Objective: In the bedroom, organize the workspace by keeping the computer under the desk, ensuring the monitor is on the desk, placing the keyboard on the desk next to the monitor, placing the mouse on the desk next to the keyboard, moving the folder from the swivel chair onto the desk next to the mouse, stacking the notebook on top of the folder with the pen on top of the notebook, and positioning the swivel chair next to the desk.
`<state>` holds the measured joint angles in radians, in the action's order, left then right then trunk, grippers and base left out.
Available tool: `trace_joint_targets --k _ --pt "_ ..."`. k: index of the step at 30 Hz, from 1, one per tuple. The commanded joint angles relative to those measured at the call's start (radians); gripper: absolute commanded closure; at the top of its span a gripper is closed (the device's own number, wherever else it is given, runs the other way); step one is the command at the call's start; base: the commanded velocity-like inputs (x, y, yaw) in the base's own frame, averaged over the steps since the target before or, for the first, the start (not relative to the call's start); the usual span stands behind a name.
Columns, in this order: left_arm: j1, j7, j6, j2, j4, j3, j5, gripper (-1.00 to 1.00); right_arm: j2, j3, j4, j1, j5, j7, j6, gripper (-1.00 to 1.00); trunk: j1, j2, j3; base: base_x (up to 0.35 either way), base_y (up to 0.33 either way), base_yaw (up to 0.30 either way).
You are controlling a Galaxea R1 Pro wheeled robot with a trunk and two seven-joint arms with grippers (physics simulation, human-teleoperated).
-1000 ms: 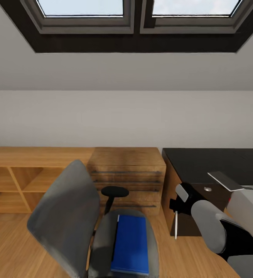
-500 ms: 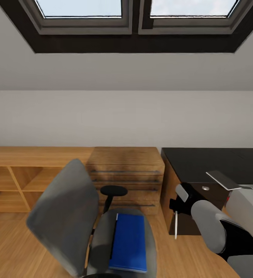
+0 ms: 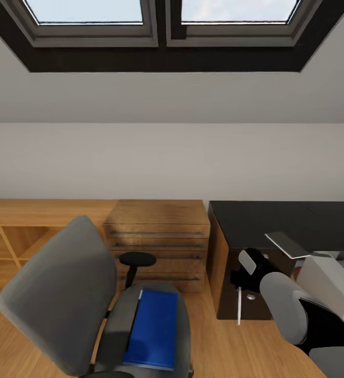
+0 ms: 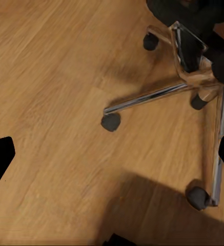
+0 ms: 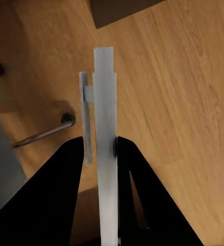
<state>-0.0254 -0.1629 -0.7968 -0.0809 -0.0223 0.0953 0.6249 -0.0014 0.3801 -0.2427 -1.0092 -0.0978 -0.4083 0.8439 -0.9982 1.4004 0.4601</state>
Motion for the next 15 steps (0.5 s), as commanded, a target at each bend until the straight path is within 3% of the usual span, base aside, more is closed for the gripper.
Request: trace_joint_targets --k 1,15 --pt "-0.001 -0.004 -0.003 0.000 0.001 0.008 0.011 -1.00 0.000 -0.001 -0.001 0.000 -0.011 -0.007 0.002 1.00 0.000 0.001 0.001 0.000 -0.302 0.000" --pt "-0.001 -0.004 -0.004 0.001 0.001 0.009 0.010 -1.00 0.000 -0.001 -0.001 0.000 -0.011 -0.007 0.001 1.00 0.000 0.001 0.001 0.000 -0.304 0.000"
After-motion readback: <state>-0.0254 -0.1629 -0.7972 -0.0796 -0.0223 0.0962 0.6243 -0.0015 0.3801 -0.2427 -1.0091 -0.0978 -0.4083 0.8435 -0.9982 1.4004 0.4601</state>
